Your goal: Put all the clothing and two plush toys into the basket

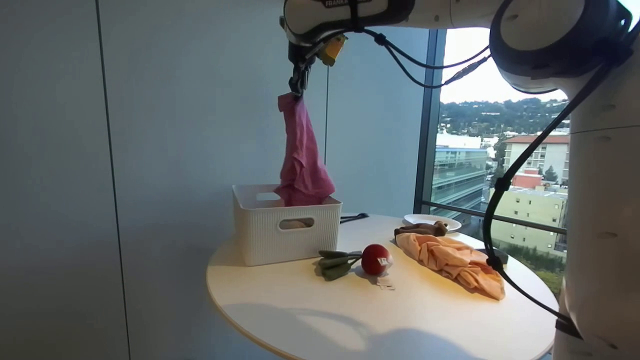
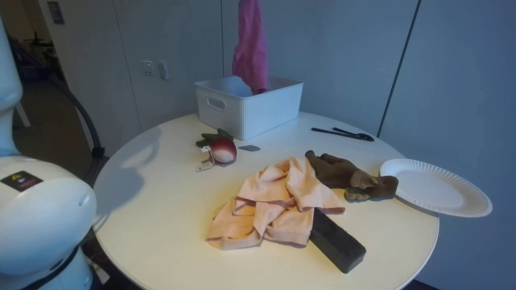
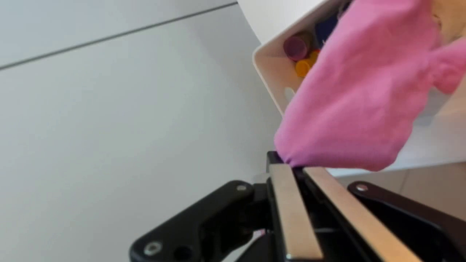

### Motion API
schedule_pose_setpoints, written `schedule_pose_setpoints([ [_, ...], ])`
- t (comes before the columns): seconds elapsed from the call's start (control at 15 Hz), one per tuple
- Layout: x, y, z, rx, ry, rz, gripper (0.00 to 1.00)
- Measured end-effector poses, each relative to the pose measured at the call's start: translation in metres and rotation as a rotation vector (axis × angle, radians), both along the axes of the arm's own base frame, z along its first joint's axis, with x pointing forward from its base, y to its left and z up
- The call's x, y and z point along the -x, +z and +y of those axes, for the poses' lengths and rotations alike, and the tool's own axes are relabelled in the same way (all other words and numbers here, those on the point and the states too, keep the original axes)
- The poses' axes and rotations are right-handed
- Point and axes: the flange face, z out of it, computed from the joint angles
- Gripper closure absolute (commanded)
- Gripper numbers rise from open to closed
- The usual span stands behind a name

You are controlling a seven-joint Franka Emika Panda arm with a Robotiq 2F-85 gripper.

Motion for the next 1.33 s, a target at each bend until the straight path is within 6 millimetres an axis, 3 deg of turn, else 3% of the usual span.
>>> schedule_pose_setpoints([
  [0.13, -0.015, -0.032, 0.002, 0.053, -0.109, 0.028, 0.5],
  [0.33, -0.018, -0.088, 0.039, 0.018, -0.159, 0.186, 0.28],
  [0.53, -0.004, -0.109, 0.077, -0.075, -0.157, 0.255, 0.04],
  [0.73, 0.01, -0.104, 0.08, -0.114, -0.255, 0.198, 0.0],
  [1.07, 0.043, -0.109, 0.054, -0.117, -0.444, 0.179, 0.0],
  [1.33, 0.048, -0.111, 0.052, -0.118, -0.457, 0.179, 0.0],
])
